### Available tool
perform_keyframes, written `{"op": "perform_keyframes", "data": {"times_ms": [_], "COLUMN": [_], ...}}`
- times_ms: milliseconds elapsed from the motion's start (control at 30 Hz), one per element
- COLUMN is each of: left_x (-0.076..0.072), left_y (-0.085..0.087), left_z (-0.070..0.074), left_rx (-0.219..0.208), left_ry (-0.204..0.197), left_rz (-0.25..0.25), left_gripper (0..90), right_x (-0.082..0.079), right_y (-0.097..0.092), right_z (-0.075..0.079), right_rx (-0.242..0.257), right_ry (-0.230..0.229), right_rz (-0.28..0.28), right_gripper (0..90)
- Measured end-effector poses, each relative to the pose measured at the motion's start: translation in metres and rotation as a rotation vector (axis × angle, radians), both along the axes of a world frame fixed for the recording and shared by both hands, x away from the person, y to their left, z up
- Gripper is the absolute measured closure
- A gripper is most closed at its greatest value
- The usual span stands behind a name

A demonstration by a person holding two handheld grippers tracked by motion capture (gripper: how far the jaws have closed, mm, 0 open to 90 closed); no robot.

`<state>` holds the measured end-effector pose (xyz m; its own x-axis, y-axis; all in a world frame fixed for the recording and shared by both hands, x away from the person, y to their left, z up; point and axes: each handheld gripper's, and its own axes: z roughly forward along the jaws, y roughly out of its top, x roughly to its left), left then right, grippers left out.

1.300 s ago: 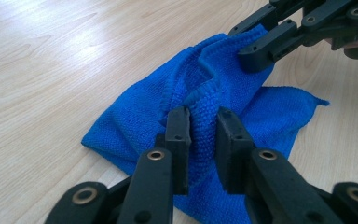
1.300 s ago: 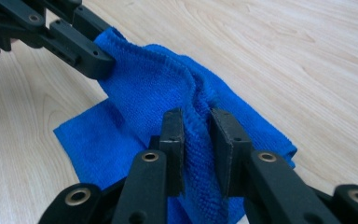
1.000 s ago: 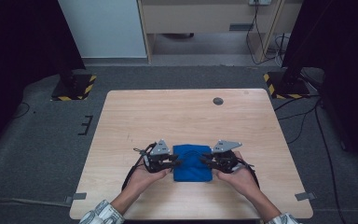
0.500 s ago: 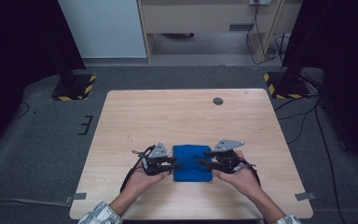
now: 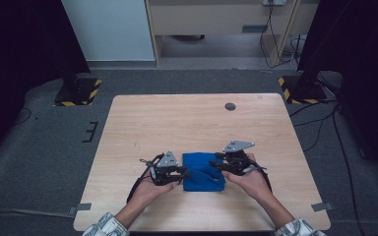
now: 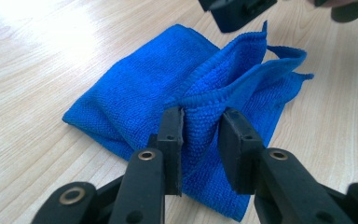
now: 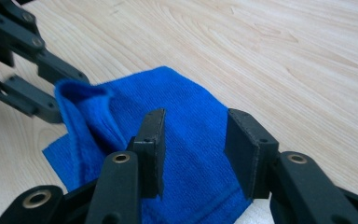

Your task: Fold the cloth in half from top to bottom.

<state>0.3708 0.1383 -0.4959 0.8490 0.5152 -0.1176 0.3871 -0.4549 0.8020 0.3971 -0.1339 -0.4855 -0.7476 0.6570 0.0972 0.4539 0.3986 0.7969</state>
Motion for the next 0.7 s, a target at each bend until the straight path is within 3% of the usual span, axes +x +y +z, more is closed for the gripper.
{"op": "perform_keyframes", "data": {"times_ms": [500, 700], "left_x": [-0.005, -0.010], "left_y": [-0.002, 0.001], "left_z": [0.000, 0.003], "left_rx": [-0.014, -0.033], "left_ry": [0.011, 0.010], "left_rz": [-0.003, 0.016], "left_gripper": [66.8, 60.0], "right_x": [-0.011, -0.015], "right_y": [-0.006, -0.006], "right_z": [-0.012, -0.016], "right_rx": [-0.013, -0.025], "right_ry": [0.028, 0.036], "right_rz": [0.017, 0.022], "right_gripper": [58.7, 59.0]}}
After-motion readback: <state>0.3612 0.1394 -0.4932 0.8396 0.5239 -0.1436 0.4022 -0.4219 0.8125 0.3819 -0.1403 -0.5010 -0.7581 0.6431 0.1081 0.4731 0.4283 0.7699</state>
